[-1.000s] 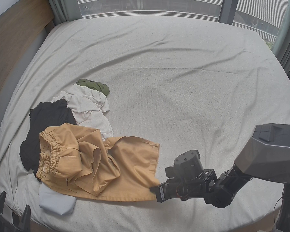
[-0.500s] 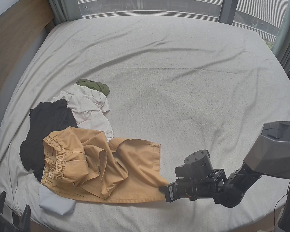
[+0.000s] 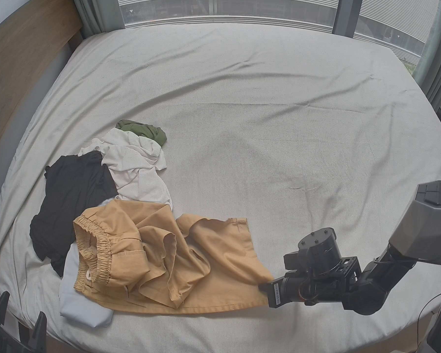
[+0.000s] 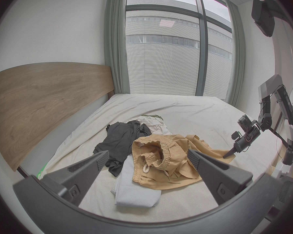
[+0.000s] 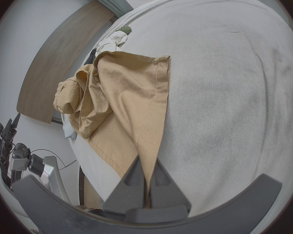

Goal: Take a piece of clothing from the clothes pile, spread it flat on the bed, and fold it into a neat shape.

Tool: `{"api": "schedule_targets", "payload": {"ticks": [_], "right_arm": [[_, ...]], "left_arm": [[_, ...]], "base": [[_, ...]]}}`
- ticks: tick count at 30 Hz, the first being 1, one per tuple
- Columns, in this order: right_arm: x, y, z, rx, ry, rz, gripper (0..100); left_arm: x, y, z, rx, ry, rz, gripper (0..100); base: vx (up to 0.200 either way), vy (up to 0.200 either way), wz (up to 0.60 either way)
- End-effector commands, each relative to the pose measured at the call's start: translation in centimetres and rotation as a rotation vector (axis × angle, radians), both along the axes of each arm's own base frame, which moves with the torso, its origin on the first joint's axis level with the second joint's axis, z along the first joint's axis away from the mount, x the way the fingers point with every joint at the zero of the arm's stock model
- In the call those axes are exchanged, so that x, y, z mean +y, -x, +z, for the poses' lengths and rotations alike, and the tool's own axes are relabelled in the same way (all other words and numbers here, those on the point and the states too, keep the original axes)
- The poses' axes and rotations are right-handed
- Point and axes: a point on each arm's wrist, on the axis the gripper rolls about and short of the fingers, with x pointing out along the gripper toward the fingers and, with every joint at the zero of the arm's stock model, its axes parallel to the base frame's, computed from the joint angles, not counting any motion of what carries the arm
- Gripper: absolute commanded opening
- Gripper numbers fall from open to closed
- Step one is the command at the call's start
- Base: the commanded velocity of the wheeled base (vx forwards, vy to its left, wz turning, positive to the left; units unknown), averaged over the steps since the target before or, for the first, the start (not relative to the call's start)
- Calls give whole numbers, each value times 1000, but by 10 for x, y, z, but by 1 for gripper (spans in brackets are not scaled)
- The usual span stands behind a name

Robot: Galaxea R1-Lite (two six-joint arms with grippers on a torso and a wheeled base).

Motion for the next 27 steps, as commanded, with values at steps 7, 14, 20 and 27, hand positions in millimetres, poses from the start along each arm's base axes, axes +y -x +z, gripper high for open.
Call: {"api": "schedule_targets", "payload": {"ticks": [7,14,20,27], "right_arm": [[-22,5,10,-4,-2,-48,0],[-41,8,11,4,21,-108,0],[-54,12,12,18,28,-146,0],[-74,17,15,27,34,-201,0]], "left_arm": [[0,0,-5,1,0,0,100],[0,0,-5,1,0,0,100],[0,0,-5,1,0,0,100],[0,0,-5,1,0,0,100]], "base": [[0,0,0],[0,0,0],[0,0,0],[0,0,0]]}}
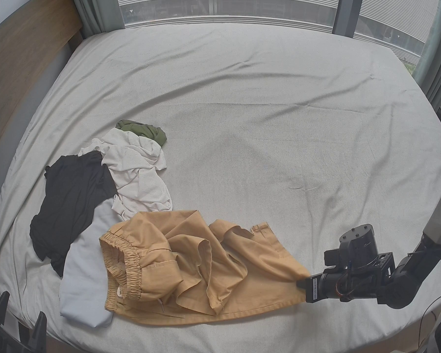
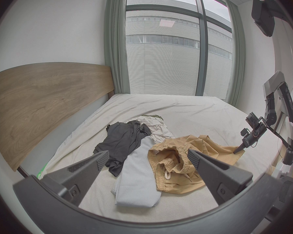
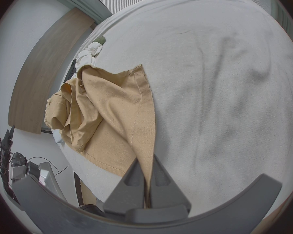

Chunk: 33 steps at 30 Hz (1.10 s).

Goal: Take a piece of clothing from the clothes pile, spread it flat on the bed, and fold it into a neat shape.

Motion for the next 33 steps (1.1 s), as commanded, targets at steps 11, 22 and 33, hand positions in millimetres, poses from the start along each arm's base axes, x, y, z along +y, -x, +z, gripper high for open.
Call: {"api": "schedule_targets", "payload": {"ticks": [11,22,33], "right_arm": [[-38,15,7,8,17,-96,0],[-63,35,-4,86,65,-151,0],[-75,46,-8,130,85,-190,0]], "left_arm": [[0,0,-5,1,-1,-2,100],[0,0,-5,1,-1,-2,100],[0,0,-5,1,-2,-2,100]], "base": [[0,0,0],[0,0,0],[0,0,0]]}}
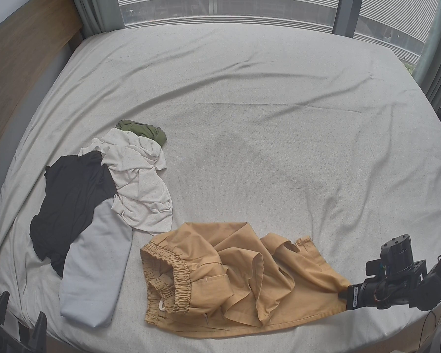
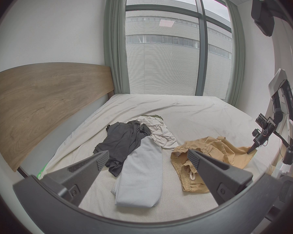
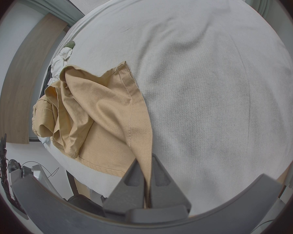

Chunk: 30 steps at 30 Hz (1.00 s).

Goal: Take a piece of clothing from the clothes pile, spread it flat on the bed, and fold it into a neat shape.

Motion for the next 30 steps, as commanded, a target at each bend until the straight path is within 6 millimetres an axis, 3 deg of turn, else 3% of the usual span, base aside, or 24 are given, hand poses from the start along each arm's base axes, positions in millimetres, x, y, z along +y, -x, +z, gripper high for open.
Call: {"api": "schedule_targets", "payload": {"ticks": [1,23,24,30], "right_arm": [[-5,6,-3,22,12,-7,0],[-7,11,-1,20,13,-8,0],[-7,12,-1,22,12,-7,100],[-6,9,11,-98,-23,-20,100]], "left_arm": [[0,0,-5,1,0,0,100],[0,0,-5,2,2,0,100],[0,0,-5,2,2,0,100],[0,0,-5,0,3,0,100]], "base": [[0,0,0],[0,0,0],[0,0,0],[0,0,0]]}}
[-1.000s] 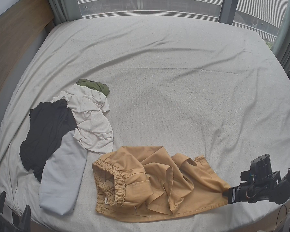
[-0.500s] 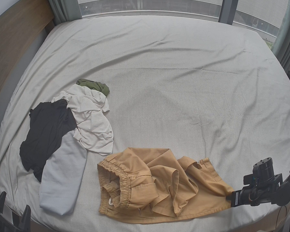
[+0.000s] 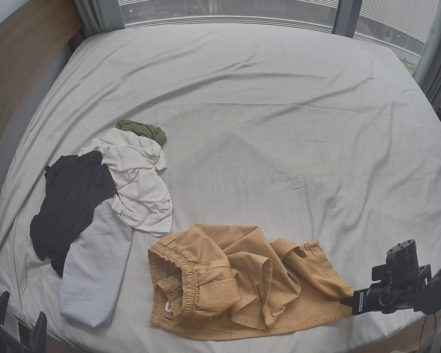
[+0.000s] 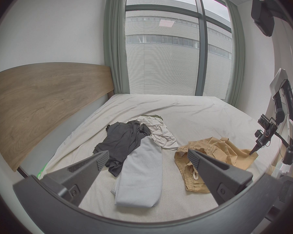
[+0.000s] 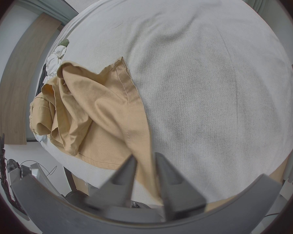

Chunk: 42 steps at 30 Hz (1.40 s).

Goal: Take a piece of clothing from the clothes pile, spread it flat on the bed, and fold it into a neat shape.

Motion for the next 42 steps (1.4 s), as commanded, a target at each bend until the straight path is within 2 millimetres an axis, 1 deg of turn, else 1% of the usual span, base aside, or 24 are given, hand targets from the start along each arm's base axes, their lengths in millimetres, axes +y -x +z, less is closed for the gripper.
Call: {"api": "schedule_targets", "payload": {"ticks": [1,2,3,5,12,16,19,21,24,31,32,37,42], "right_arm": [[1,-1,18,-155,-44,4,100],[1,-2,19,-171,-49,6,100],[2,-4,30,-254,-82,13,100],[5,-9,40,-338,-125,36,100],[13,-22,60,-538,-241,129,100],[15,-26,69,-628,-267,196,100],[14,-26,70,-636,-284,217,100],[11,-25,69,-624,-304,238,100],[3,-27,70,-640,-288,222,100],[2,-30,72,-649,-306,245,100],[5,-36,79,-685,-316,259,100],[12,-55,99,-775,-349,306,100],[10,-55,98,-768,-366,321,100]], "left_arm": [[0,0,-5,2,1,0,100],[0,0,-5,0,1,0,100],[0,0,-5,1,-2,0,100],[0,0,-5,1,-5,-1,100],[0,0,-5,1,-5,-3,100],[0,0,-5,1,-9,-4,100],[0,0,-5,1,-14,-9,100],[0,0,-5,1,-19,-13,100],[0,0,-5,1,-25,-15,100],[0,0,-5,0,-42,-26,100],[-1,0,-5,0,-43,-27,100],[-1,0,-5,-3,-48,-27,100],[-1,0,-5,-5,-55,-27,100]], "base": [[0,0,0],[0,0,0],[0,0,0],[0,0,0],[0,0,0],[0,0,0],[0,0,0],[0,0,0],[0,0,0],[0,0,0],[0,0,0],[0,0,0],[0,0,0]]}}
